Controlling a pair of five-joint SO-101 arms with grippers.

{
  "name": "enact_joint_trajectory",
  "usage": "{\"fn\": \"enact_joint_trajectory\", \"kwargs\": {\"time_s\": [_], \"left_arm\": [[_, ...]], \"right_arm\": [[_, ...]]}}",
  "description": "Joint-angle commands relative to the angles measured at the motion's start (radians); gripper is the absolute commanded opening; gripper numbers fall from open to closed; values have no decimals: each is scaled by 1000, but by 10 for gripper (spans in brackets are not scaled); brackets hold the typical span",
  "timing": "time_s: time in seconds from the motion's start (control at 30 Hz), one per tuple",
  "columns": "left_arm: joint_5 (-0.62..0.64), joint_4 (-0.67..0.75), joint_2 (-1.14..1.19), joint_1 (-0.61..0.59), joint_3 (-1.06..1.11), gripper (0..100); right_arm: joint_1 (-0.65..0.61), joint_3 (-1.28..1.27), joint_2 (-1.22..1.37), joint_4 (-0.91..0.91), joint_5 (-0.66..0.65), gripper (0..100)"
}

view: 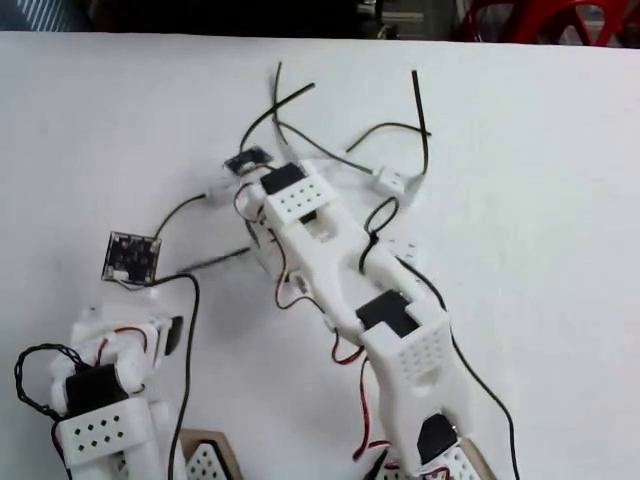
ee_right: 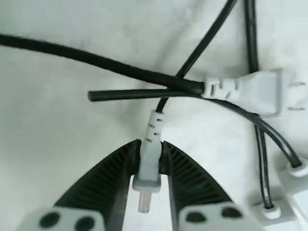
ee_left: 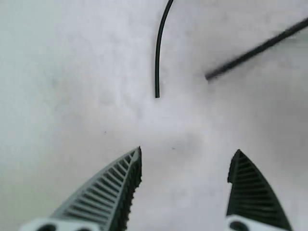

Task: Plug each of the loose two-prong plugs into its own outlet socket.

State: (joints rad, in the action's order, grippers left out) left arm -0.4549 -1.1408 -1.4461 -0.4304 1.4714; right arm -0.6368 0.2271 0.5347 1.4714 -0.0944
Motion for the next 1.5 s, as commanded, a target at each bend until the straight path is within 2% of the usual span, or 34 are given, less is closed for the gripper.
{"fn": "enact_joint_trajectory", "kwargs": {"time_s": [0.0, 0.17, 0.33, 0.73, 1.13, 1.47], "left_arm": [[-2, 21, -13, -5, -6, 286], [-2, 21, -13, -5, -6, 286], [-2, 21, -13, -5, -6, 286], [-2, 21, -13, -5, -6, 286], [-2, 32, -13, -1, 6, 286], [-2, 35, -13, -1, 8, 286]], "right_arm": [[-28, 12, -19, 35, -48, 18], [-25, 15, 50, 36, -58, 20], [-28, 17, 64, 85, -58, 94], [-22, 21, 59, 87, -60, 70], [-22, 123, 71, 165, -54, 70], [-21, 184, 180, 186, -14, 70]]}}
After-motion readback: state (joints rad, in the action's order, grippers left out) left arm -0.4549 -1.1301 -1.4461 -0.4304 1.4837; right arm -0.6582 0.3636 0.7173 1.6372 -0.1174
